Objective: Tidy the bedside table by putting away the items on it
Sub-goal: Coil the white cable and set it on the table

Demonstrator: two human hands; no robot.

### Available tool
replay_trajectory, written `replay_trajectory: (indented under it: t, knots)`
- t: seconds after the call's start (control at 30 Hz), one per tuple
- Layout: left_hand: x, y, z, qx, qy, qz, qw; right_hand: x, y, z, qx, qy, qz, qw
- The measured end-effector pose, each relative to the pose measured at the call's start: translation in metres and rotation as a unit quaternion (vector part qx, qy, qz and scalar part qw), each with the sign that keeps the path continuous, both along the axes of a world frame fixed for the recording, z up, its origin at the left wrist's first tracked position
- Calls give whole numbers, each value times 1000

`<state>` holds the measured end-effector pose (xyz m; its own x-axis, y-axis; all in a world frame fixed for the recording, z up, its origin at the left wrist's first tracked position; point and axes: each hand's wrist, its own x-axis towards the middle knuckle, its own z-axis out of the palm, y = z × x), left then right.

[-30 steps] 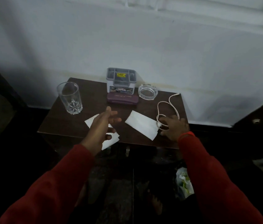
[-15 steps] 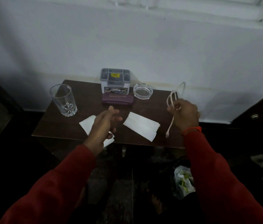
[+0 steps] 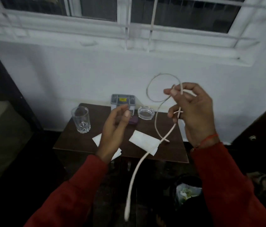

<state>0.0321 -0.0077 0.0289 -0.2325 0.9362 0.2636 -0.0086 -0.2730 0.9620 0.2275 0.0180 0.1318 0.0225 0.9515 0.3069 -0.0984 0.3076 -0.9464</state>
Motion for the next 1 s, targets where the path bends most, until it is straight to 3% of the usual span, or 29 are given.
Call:
replay_trajectory:
  t: [0.13,0.23,0.37,0.47,0.53,0.6,0.7,0.77,0.83,0.9,1.0]
  knots:
    - [19,-25,41,-3,-1,-72,997,-20,-31,28,-11,-7,60,998]
    - [27,-40,65,-1,32,-70,997,-22,-52,67,6,16,129,991]
    - [22,-39,81,38,204,-28,978,-18,-79,118,48,33,224,973]
    - [10,-39,78,39,287,-18,957,-13,-94,148,88,30,214,972]
    - [1,-46,77,-7,233,14,972,-8,-97,162,102,13,167,981]
    - [-7,-54,84,-55,119,27,991,-1,-95,169,87,-16,111,990]
    - [-11,-73,102,-84,11,-69,994,5,-94,166,3,-12,116,993]
    - [-4,-84,113,-115,-1,-175,978,0,-99,162,-34,-29,160,986]
    - [12,-92,119,-122,-32,-223,967,-6,-103,159,4,-128,140,982]
    - [28,-92,122,-98,-28,-176,979,-10,-102,162,100,-248,25,963]
    - [26,-89,123,-92,-5,-79,993,6,-94,176,160,-327,-138,921]
